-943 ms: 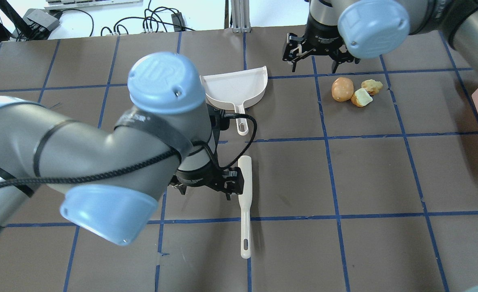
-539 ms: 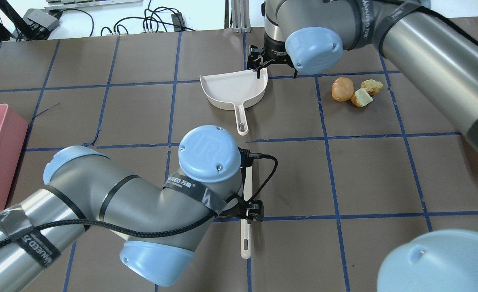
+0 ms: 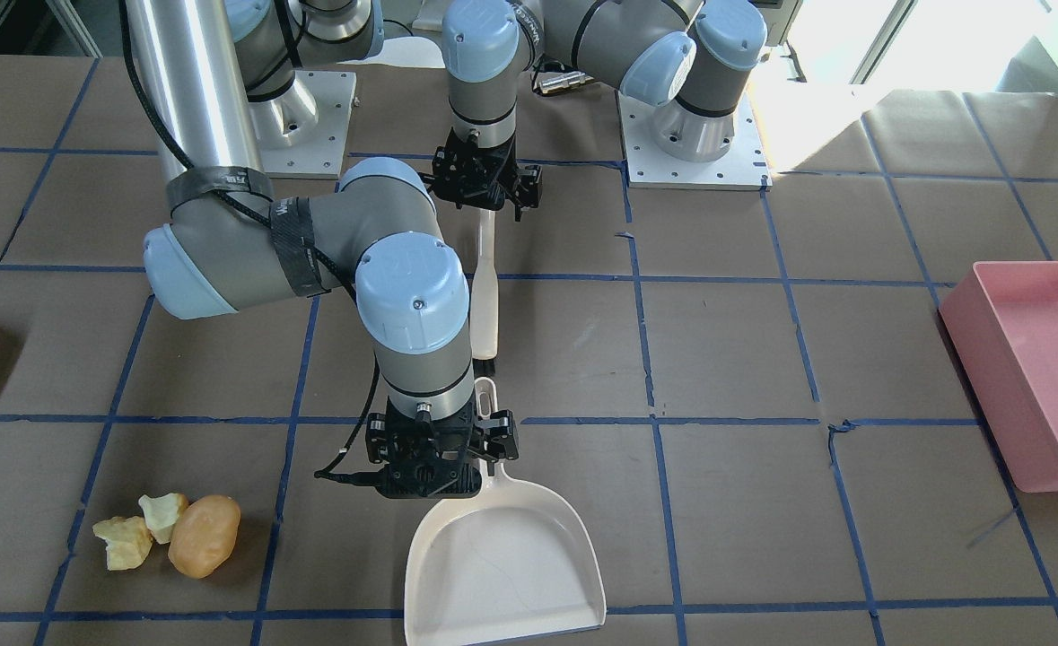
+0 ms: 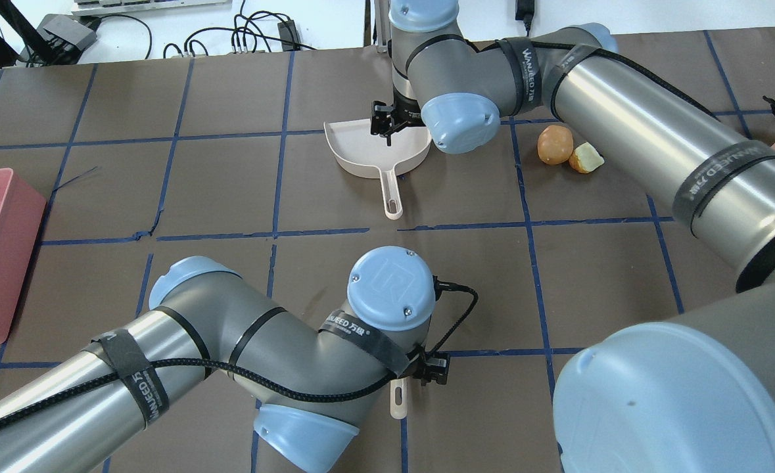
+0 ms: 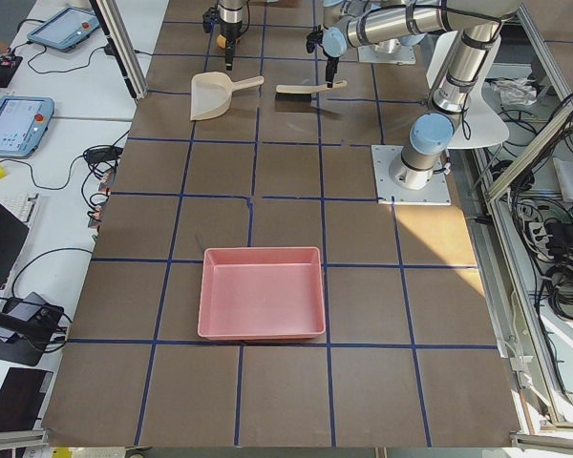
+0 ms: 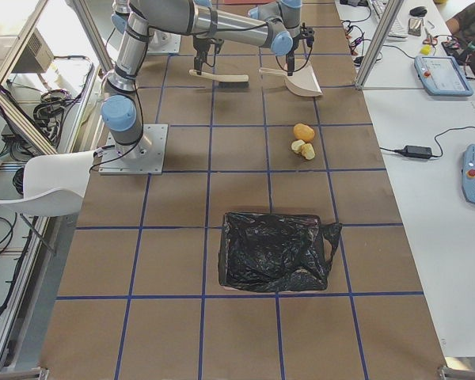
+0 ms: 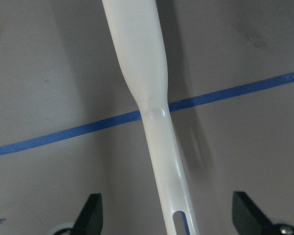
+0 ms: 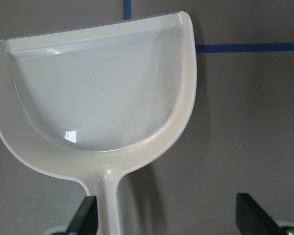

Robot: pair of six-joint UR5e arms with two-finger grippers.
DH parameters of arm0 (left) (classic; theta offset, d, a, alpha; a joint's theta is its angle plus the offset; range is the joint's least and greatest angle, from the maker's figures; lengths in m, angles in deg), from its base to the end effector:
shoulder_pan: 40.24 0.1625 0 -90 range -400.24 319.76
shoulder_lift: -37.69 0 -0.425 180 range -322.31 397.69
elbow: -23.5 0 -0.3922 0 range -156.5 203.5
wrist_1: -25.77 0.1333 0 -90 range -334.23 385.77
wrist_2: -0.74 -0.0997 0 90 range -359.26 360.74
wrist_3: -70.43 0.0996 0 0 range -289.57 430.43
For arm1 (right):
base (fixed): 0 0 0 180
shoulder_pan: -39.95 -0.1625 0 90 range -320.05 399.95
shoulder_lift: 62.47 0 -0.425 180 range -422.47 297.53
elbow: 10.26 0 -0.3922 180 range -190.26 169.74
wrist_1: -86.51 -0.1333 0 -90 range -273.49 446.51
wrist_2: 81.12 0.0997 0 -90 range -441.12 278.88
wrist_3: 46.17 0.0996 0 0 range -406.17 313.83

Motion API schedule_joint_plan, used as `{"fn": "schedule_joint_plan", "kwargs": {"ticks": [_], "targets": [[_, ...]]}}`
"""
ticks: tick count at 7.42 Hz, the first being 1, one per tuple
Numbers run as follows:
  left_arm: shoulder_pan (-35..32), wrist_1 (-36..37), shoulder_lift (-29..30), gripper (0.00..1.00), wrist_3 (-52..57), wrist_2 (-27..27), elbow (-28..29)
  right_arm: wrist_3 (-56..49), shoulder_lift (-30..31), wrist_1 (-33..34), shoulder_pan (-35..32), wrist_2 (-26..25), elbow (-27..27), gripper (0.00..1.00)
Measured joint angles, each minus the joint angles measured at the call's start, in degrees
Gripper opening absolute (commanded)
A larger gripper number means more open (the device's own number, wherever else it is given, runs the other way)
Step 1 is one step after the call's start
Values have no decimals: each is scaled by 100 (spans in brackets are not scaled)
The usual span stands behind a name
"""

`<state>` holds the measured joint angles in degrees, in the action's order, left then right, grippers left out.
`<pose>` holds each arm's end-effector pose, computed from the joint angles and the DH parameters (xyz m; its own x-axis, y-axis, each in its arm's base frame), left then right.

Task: Sweep and dump trash in nearest bin
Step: 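Grasp the brush handle with the left gripper while the right grasps the dustpan handle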

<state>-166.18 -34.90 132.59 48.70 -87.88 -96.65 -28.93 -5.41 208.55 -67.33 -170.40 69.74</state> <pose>-0.3720 -0.2820 0.2517 -0.9694 0.2450 -0.0146 0.2423 0.9649 0.1015 0.3383 -0.6346 0.2837 -0.9983 -0.0061 -0.0587 0.0027 0.9891 -0.1474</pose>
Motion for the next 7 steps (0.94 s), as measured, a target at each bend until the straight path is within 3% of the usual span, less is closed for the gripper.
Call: {"fn": "schedule_joint_plan", "kwargs": {"ticks": [2,4,7], "targets": [[-15,281,61,90,-18,-4,-163,-14,-139,479,-32,173,275,100],[-18,366,109,79,-61,11,-233,10,-163,636,-93,242,410,100],[-18,396,122,36,-76,29,-274,32,-147,648,-187,340,444,99]]}}
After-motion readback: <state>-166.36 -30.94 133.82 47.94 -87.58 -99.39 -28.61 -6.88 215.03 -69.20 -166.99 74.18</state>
